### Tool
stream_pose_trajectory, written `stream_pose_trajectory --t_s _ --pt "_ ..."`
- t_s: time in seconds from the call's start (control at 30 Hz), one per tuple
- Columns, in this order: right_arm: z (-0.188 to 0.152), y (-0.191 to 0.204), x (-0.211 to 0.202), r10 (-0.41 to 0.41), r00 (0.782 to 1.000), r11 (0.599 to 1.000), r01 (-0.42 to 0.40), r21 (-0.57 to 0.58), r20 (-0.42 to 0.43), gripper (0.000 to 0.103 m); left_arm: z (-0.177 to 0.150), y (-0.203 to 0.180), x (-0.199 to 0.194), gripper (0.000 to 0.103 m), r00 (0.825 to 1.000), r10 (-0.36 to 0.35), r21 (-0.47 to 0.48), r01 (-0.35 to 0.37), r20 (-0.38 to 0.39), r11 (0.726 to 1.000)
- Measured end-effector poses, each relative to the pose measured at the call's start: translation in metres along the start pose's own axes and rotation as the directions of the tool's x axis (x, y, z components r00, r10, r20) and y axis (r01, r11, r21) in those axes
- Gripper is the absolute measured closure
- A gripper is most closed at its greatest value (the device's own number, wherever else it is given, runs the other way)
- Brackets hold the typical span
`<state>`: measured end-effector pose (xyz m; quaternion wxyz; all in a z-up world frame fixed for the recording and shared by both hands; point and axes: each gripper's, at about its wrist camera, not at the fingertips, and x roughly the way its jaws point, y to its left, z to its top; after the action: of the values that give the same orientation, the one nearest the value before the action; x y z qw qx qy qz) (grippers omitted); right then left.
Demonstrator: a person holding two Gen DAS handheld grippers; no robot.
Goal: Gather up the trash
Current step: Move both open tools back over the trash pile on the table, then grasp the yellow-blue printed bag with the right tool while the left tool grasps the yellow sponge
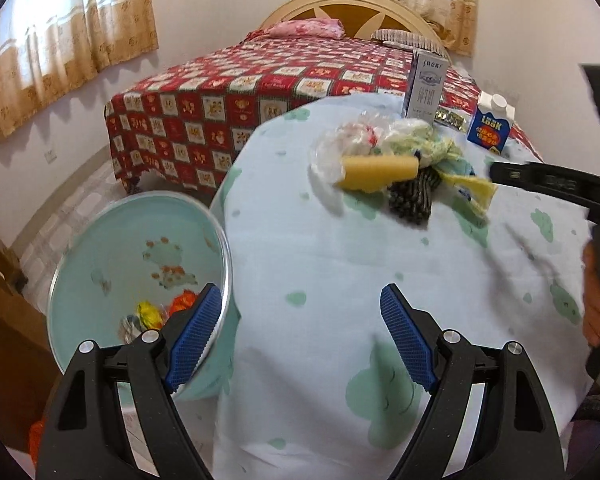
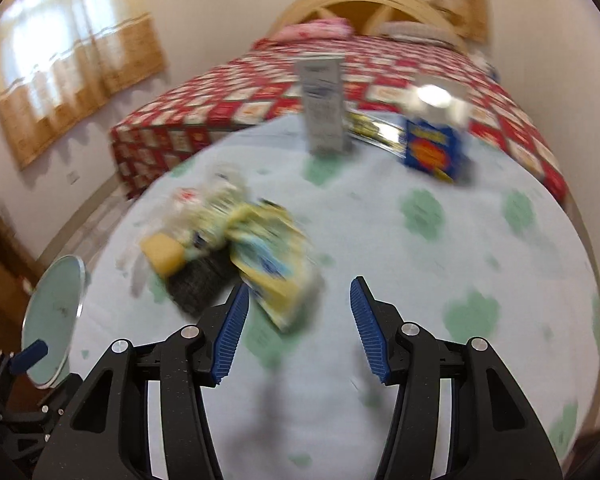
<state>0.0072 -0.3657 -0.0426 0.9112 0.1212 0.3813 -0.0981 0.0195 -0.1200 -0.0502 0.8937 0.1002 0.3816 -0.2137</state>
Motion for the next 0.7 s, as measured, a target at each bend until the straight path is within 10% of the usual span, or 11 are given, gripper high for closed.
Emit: stream_pose_trajectory --t_s 0.23,0.43,0.7 --pt "0.023 0.006 0.06 0.041 0.99 0.996 -0.051 -0.076 -0.136 0.049 0.025 -0.002 0.006 0.021 1.0 -0.031 -0.018 0.031 0.002 0.999" --pt "0.02 -0.008 0.043 0.134 0.984 0.989 -0.14 -0.044 -0.119 0.076 0.047 -0.011 0.019 0.02 0.999 -0.034 -0.05 0.035 0.015 0.998" --pt "0.008 -0.031 -0.003 -0.017 0.998 1.0 0.016 0.017 0.068 0.077 0.082 -0.041 0.042 0.021 0.998 -0.049 -0.109 0.052 0.032 0.993"
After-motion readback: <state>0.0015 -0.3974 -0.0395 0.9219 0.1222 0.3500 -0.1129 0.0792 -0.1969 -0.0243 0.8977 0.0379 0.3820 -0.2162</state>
